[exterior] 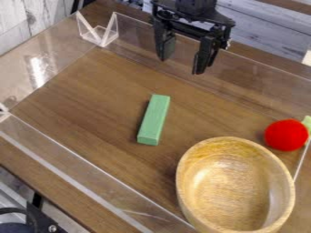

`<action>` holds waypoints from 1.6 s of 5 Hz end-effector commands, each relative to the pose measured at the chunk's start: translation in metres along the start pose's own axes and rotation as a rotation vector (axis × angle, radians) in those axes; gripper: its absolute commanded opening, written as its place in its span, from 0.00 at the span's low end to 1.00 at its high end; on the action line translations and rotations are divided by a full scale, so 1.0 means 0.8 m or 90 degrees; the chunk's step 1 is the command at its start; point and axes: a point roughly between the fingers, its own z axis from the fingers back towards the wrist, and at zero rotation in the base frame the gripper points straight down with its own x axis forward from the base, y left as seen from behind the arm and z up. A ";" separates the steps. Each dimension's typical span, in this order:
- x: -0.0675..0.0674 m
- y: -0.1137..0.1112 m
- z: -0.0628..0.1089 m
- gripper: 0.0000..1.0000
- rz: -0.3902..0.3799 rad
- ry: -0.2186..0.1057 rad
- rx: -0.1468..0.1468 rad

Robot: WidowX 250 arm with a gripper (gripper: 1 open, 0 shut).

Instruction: Move the red object to the left side of the table

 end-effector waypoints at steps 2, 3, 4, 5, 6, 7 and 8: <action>0.012 -0.067 -0.021 1.00 -0.036 0.009 -0.019; 0.026 -0.123 -0.030 1.00 -0.102 -0.007 -0.018; 0.032 -0.175 -0.036 1.00 -0.157 -0.022 -0.018; 0.024 -0.189 -0.029 1.00 -0.172 -0.043 -0.025; 0.021 -0.193 -0.023 1.00 -0.195 -0.071 -0.010; 0.018 -0.190 -0.014 1.00 -0.204 -0.098 0.001; 0.029 -0.190 -0.007 1.00 -0.246 -0.126 0.008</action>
